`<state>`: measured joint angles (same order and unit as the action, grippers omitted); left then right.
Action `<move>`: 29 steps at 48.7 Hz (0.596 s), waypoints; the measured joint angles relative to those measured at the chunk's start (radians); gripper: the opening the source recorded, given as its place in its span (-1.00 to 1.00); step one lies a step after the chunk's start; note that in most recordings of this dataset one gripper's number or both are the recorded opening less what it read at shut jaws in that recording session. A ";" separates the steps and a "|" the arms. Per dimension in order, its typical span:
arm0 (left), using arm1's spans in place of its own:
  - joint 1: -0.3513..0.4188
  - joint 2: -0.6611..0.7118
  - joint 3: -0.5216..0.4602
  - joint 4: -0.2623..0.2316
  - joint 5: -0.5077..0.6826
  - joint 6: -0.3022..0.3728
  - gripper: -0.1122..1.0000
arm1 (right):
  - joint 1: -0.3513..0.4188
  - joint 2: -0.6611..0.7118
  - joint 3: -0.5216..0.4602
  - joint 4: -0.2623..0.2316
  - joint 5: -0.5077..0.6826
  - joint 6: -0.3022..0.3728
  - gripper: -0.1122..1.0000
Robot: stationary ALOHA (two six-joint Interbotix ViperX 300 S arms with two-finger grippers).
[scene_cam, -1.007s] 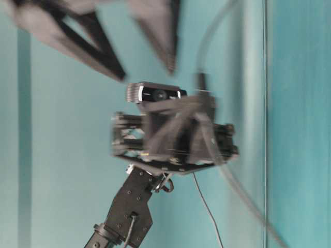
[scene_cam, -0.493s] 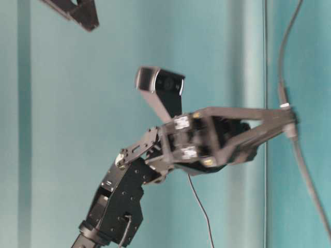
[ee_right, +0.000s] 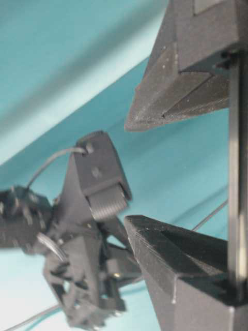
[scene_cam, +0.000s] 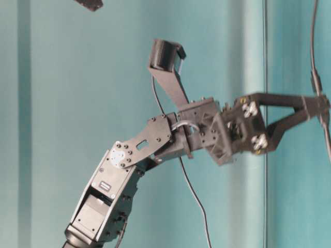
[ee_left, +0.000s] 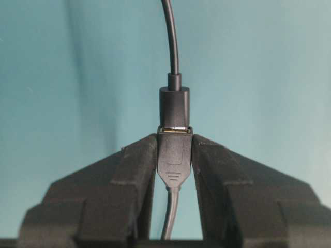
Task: Insert the USB using both arms.
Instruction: 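Lower the joined cable to the table with the left gripper and release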
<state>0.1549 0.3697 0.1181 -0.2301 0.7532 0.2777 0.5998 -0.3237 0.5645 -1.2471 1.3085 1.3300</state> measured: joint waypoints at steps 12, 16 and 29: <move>-0.003 0.009 0.025 0.011 -0.023 -0.006 -0.14 | 0.000 -0.040 0.015 0.002 0.026 0.002 0.52; -0.006 0.009 0.028 0.011 -0.021 -0.009 0.19 | 0.000 -0.058 0.023 0.002 0.035 0.002 0.52; -0.026 0.008 0.031 0.011 -0.017 -0.023 0.40 | 0.002 -0.106 0.043 0.002 0.044 0.002 0.52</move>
<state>0.1289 0.3774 0.1488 -0.2194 0.7363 0.2546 0.6013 -0.4295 0.6075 -1.2456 1.3530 1.3315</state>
